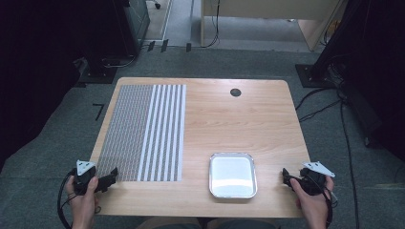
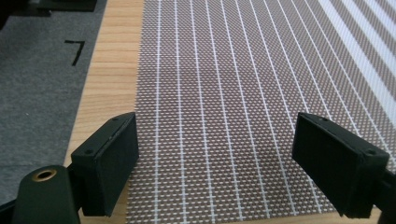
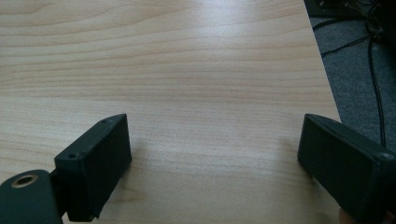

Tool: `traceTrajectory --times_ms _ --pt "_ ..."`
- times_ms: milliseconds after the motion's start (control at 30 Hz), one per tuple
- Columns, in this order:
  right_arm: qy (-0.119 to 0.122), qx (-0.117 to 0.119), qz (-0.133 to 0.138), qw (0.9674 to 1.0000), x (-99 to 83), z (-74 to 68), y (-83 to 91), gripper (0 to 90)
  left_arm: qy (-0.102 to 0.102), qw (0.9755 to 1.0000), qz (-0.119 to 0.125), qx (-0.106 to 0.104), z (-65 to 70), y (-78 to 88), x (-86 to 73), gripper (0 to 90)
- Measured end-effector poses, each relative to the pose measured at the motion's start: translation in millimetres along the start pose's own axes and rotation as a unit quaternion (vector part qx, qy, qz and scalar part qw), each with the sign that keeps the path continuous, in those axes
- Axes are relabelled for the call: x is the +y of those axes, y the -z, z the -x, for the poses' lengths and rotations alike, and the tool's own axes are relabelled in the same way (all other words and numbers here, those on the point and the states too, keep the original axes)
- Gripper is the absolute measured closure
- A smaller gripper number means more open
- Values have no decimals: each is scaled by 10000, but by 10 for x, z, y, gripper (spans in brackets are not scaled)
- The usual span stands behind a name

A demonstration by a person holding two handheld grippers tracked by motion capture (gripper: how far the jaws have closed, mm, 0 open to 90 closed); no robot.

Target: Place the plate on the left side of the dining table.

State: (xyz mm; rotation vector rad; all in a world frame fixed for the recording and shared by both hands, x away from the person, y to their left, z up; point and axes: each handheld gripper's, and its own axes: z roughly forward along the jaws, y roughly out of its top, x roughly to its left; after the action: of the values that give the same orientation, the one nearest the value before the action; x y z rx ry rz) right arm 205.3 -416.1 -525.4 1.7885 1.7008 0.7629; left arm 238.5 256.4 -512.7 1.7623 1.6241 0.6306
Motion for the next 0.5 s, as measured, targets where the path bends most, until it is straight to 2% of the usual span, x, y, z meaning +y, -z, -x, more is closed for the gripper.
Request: traceTrajectory --times_ms 100,167,200,233,267,500 --pt "-26 -4 -4 10000 0 2 4 104 62 9999 46 -121 -15 22 0 148" --pt "-63 -21 46 10000 -4 6 13 142 38 9998 95 -165 -11 40 -1 158" --pt "-42 -45 122 9999 -5 5 23 141 -32 9998 187 9 26 57 6 215" --pt "-42 -45 122 9999 -5 5 23 141 -32 9998 187 9 26 57 6 218" --pt "-11 -69 198 9998 4 -5 33 141 -119 9996 246 10 62 73 15 211" --pt "-53 -84 338 9994 18 -25 70 141 33 9995 314 81 88 92 48 179"
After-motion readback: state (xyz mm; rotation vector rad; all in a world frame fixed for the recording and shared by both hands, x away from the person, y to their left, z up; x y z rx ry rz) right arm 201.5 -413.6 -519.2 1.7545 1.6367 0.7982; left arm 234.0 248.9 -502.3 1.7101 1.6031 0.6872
